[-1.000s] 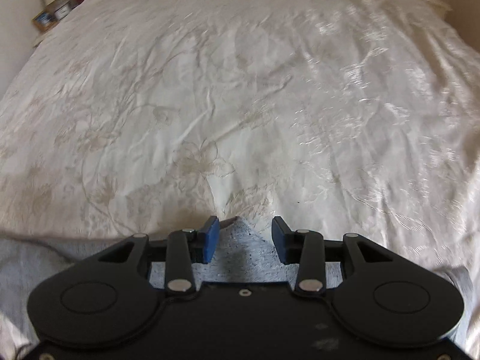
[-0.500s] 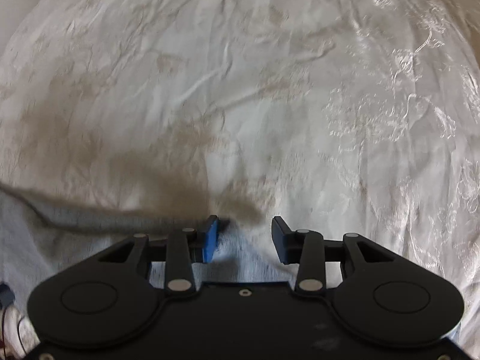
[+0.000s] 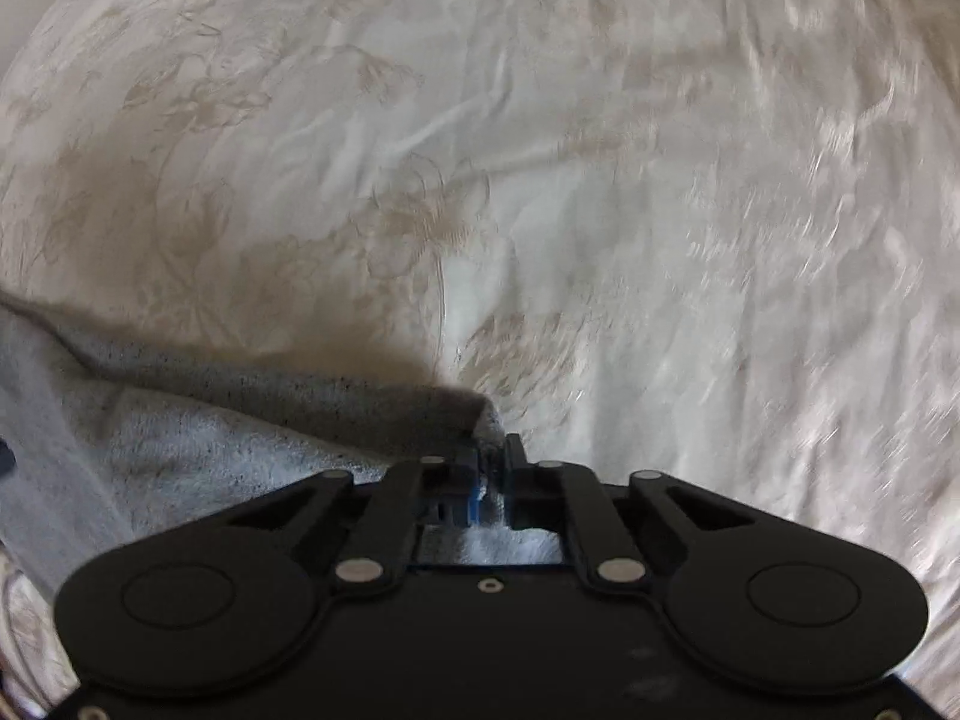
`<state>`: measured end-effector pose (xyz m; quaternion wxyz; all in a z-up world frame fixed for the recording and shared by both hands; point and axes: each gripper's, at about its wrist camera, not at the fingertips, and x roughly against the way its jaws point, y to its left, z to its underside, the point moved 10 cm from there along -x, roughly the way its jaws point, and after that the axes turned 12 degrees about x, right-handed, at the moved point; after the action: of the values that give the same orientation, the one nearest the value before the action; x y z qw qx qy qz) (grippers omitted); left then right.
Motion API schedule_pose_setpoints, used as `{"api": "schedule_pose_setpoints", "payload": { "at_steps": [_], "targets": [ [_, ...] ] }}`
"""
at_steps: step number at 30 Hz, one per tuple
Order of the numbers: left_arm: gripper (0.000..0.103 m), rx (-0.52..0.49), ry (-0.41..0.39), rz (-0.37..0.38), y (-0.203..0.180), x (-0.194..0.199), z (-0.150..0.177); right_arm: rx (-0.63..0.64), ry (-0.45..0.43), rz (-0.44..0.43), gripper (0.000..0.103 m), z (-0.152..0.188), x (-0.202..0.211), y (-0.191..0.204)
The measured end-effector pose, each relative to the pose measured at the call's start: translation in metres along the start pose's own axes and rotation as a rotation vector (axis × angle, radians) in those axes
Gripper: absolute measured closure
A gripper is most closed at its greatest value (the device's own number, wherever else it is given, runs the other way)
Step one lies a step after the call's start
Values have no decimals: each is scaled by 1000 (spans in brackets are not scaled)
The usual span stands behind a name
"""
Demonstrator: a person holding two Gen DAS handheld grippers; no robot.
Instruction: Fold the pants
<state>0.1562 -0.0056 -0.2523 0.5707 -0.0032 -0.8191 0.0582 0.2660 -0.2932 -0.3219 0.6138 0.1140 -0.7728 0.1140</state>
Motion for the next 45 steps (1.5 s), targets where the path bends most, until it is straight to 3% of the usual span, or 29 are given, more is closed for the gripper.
{"api": "schedule_pose_setpoints", "payload": {
  "at_steps": [2,5,9,12,15,17,21,23,24,25,28,33,37,40,43,45],
  "targets": [
    [94,-10,-3,8,-4,-3,-2,-41,-63,47,98,-8,12,-14],
    [94,-21,12,2,-7,-16,-2,-157,-57,11,98,-7,0,-22],
    [94,-22,42,-35,-1,-37,1,-81,-38,54,98,-6,-18,-12],
    [94,-23,71,-84,15,-55,9,-144,-17,29,98,-5,-30,-18],
    [94,-58,73,-77,15,-57,9,-181,-6,27,97,-5,-42,-21],
    [94,-77,76,-96,12,-53,6,-171,-19,43,92,-6,-43,-18],
    [94,-108,-16,-77,0,-28,-8,-201,-191,76,80,-9,2,-25],
    [94,-119,-43,-46,-8,-21,-13,-172,-280,85,80,-5,34,-19],
    [94,-126,-55,-32,-11,-20,-16,-156,-296,65,88,-2,42,-14],
    [94,-137,-65,-17,-15,-22,-17,-139,-301,38,97,2,47,-6],
    [94,-162,-60,-28,-18,-37,-17,-75,-242,-21,98,18,37,23],
    [94,-99,-26,-93,7,-64,-24,-36,-162,-4,98,17,-12,44],
    [94,-78,-8,-90,10,-68,-30,-74,-181,38,99,-12,-28,29],
    [95,-144,-16,-128,4,-69,-29,-105,-181,49,98,-31,-34,18],
    [94,-179,-49,-135,-2,-57,-27,-113,-260,38,93,-33,-4,15],
    [94,-157,-65,-57,-9,-41,-23,-103,-319,18,91,-23,27,18]
  ]
}}
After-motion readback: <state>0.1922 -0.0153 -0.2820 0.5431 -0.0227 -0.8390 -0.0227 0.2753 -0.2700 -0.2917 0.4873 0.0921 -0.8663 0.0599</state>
